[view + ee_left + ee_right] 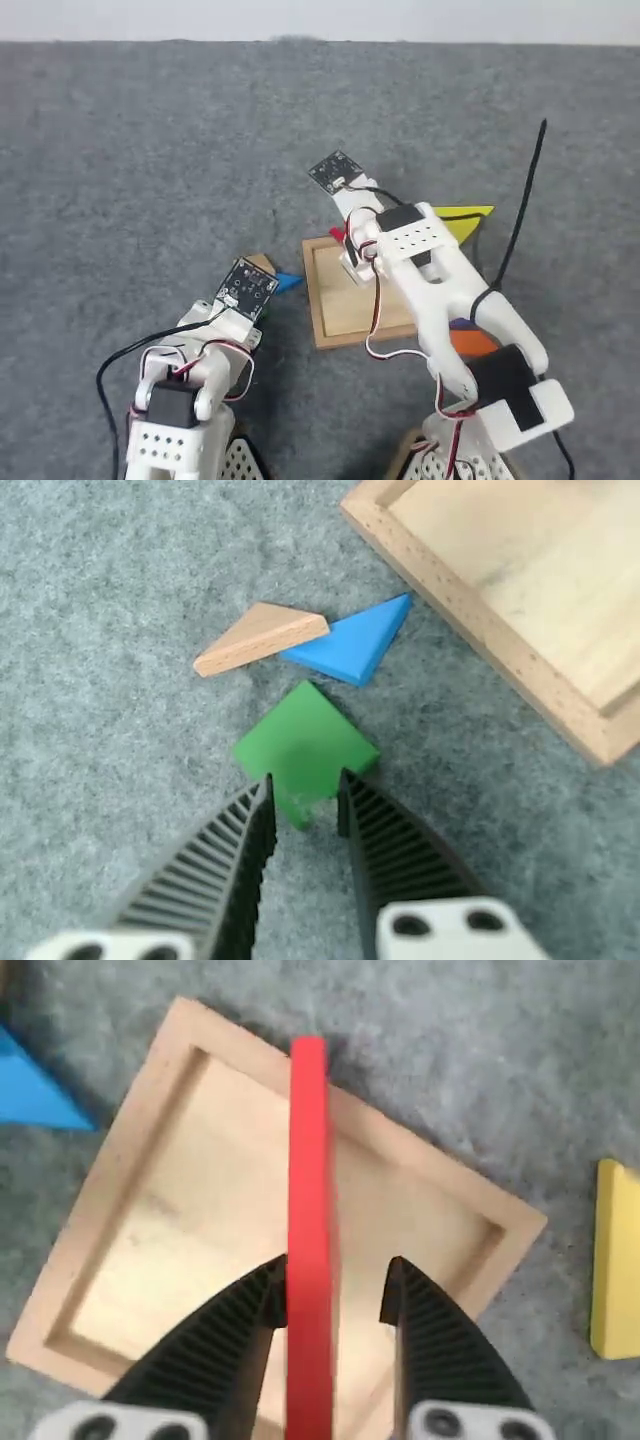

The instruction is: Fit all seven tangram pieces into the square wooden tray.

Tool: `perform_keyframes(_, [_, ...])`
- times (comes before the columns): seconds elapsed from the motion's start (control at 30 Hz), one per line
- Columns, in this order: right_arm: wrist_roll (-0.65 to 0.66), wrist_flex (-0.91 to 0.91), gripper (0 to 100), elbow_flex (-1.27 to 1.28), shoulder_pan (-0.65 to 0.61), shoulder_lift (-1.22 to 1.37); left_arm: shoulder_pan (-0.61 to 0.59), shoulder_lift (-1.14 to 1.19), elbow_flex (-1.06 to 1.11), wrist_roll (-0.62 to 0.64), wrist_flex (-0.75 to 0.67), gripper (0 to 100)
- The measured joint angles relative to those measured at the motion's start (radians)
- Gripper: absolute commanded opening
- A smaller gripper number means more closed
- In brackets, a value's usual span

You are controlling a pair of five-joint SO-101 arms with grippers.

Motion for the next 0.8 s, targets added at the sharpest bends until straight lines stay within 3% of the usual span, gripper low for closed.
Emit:
perform_keyframes(0.43, [-0.021,0.109,15.1,0.037,-0.143,-0.170,0.000,0.000,0.000,0.000,0.000,10])
perform_keyframes(0.8, [-0.023,0.086,13.7,0.044,-0.106,-0.190,0.000,0.000,0.000,0.000,0.000,10])
